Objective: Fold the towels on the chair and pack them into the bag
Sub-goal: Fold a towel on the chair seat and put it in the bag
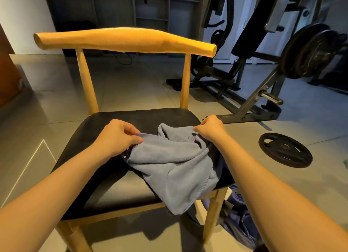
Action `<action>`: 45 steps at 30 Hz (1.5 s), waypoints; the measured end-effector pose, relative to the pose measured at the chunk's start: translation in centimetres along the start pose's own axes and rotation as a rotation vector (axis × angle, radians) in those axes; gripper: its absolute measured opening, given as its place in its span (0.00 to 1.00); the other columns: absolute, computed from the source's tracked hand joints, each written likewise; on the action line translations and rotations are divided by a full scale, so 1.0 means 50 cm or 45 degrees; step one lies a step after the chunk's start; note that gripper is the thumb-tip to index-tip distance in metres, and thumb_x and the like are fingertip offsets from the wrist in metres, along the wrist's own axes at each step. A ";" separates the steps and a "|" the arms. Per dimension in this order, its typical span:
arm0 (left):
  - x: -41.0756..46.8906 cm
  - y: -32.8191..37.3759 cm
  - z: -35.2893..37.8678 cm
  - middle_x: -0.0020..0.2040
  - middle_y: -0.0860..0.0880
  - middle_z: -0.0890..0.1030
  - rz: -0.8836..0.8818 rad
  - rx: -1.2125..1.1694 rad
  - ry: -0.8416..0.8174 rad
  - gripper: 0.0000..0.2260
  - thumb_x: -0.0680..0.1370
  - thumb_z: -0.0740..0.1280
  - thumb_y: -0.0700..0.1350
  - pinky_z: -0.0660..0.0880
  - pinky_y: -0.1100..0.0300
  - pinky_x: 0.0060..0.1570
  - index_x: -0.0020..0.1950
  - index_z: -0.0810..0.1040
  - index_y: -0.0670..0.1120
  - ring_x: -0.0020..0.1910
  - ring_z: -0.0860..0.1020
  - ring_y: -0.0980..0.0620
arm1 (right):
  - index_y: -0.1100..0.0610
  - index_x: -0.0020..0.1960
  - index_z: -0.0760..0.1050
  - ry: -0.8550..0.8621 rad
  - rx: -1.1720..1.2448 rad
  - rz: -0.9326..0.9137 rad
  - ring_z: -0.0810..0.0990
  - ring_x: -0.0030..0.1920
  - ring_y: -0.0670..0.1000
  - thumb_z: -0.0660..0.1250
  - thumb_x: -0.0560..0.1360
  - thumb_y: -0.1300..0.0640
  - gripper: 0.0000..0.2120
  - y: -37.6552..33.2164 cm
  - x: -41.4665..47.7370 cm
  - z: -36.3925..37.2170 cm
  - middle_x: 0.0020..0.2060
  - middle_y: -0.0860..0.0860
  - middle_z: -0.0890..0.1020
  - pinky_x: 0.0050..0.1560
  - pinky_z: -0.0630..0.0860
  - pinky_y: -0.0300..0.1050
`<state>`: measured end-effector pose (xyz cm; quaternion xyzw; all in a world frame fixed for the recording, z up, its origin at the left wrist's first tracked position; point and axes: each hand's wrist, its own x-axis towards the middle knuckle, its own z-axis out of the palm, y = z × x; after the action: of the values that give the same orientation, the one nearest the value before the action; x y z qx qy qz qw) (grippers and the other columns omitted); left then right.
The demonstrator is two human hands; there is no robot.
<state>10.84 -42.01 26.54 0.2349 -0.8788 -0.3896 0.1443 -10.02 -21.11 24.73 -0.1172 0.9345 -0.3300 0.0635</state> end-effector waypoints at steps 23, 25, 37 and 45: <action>-0.058 0.051 -0.065 0.52 0.52 0.84 0.842 -0.145 0.310 0.04 0.76 0.75 0.42 0.79 0.63 0.53 0.50 0.87 0.46 0.54 0.82 0.52 | 0.54 0.44 0.85 -0.497 0.144 -1.039 0.76 0.36 0.42 0.71 0.79 0.56 0.06 -0.201 -0.184 -0.099 0.34 0.47 0.82 0.38 0.73 0.35; -0.066 0.055 -0.074 0.55 0.53 0.84 0.841 -0.173 0.297 0.04 0.76 0.75 0.42 0.79 0.63 0.56 0.50 0.87 0.46 0.57 0.82 0.53 | 0.55 0.45 0.85 -0.549 0.154 -1.053 0.73 0.34 0.42 0.71 0.79 0.56 0.06 -0.204 -0.194 -0.102 0.32 0.46 0.79 0.36 0.71 0.34; -0.091 0.065 -0.091 0.47 0.51 0.87 0.668 -0.355 0.088 0.03 0.76 0.76 0.40 0.83 0.51 0.53 0.49 0.87 0.44 0.50 0.86 0.50 | 0.56 0.48 0.86 -0.669 0.187 -1.095 0.78 0.37 0.41 0.72 0.79 0.59 0.04 -0.209 -0.214 -0.102 0.35 0.44 0.84 0.39 0.73 0.34; -0.075 0.060 -0.101 0.42 0.49 0.84 0.560 -0.338 0.361 0.04 0.75 0.76 0.40 0.81 0.65 0.45 0.48 0.84 0.44 0.43 0.83 0.56 | 0.58 0.40 0.84 -0.239 0.276 -0.948 0.79 0.39 0.52 0.68 0.81 0.51 0.15 -0.194 -0.203 -0.116 0.37 0.55 0.83 0.43 0.77 0.49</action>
<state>15.32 -41.40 31.84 0.0698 -0.8211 -0.4237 0.3760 0.34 -22.26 35.76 -0.4703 0.7780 -0.4150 0.0366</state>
